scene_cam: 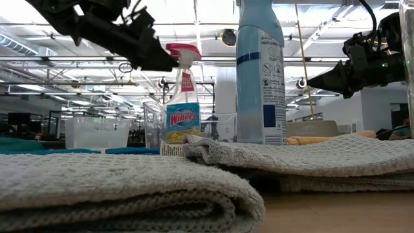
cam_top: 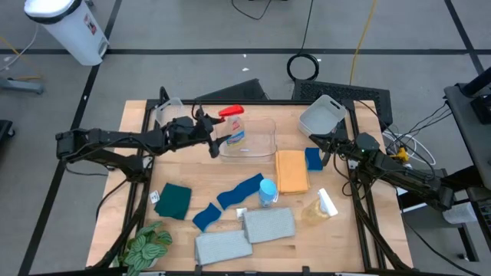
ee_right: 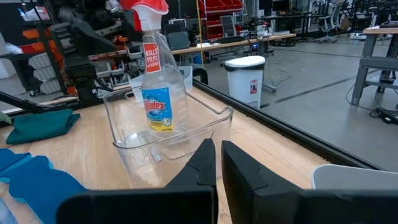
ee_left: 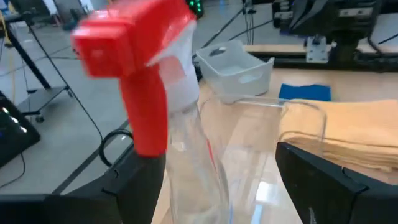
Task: Pick & Place Kitchen Items
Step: Put the yellow sprayer bottle into the transparent bin
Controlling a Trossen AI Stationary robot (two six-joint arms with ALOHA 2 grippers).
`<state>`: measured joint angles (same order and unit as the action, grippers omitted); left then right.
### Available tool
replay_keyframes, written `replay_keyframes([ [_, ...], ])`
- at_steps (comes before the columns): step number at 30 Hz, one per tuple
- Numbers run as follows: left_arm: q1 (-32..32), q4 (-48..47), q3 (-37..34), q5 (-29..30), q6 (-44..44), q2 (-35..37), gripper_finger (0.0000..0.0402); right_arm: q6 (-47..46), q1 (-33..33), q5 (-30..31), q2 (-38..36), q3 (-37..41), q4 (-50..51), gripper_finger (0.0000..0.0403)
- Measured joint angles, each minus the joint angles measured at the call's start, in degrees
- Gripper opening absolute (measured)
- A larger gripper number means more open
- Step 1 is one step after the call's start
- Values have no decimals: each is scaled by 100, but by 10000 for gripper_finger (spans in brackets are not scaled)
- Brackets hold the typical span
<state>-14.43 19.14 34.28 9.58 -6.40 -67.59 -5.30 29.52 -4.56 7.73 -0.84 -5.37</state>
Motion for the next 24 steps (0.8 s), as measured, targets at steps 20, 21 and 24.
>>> replay_keyframes([
  [20, 146, -1221, 4, 599, -52, 505, 308, -2, 0, 0, 0, 0, 0, 4],
  [21, 157, -1238, 4, 601, -35, 505, 308, -2, 0, 0, 0, 0, 0, 4],
  [24, 186, -1280, 4, 600, -49, 506, 308, 0, 0, 0, 0, 0, 0, 4],
])
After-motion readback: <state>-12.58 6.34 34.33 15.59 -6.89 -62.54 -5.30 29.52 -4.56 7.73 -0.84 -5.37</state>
